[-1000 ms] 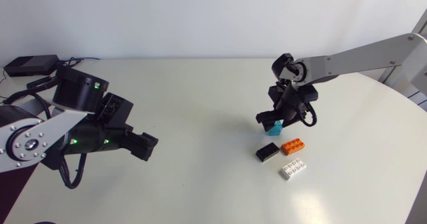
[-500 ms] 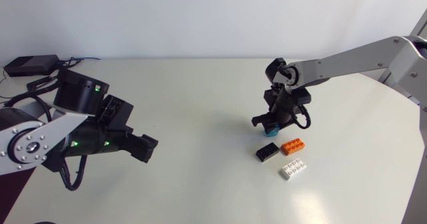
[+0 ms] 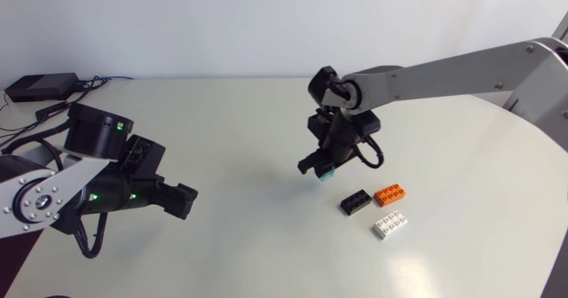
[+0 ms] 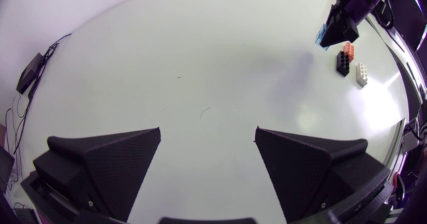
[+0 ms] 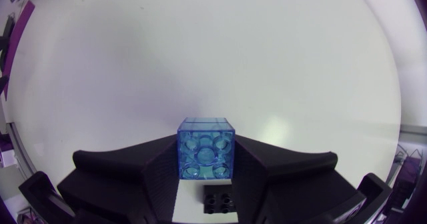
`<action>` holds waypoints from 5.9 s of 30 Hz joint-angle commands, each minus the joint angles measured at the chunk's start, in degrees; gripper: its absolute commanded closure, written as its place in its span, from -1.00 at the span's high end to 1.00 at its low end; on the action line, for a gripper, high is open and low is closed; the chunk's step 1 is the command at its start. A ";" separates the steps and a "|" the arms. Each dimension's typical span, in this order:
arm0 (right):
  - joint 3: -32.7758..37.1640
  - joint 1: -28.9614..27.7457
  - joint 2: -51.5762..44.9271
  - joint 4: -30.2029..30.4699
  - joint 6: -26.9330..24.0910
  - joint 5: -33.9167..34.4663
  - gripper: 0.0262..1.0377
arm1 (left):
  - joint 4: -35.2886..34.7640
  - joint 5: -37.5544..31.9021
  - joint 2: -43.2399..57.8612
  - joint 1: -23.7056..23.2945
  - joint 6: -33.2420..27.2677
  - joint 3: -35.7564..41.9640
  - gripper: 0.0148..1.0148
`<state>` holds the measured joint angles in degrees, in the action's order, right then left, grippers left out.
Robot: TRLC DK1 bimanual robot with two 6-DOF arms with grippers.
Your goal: Sort duplo bricks by size, large to the right and small to the left
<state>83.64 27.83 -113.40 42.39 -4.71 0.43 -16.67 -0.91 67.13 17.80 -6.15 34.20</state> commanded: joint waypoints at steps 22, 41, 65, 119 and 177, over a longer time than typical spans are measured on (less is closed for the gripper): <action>22.89 22.53 -16.32 10.61 -3.46 -4.91 0.00 | 2.08 5.13 -4.99 -15.87 -7.65 -10.55 0.94; 19.72 17.96 -4.98 9.20 -2.50 -7.37 0.86 | 3.57 5.13 1.42 -3.04 -2.20 -5.81 0.94; -11.04 0.03 19.01 -2.40 -4.08 -7.90 0.86 | -1.18 5.04 27.70 13.14 9.23 12.47 0.22; -12.62 20.42 14.18 -15.23 -3.20 -12.29 0.86 | -18.93 55.05 27.61 -12.35 -0.09 18.54 -0.53; 1.88 25.25 1.34 -8.82 -3.82 -9.39 -0.37 | -24.38 30.35 26.73 -23.43 -12.57 17.13 -0.51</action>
<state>83.46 52.58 -109.51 32.10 -7.77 -8.99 -42.17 31.62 92.58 -4.93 -17.12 52.90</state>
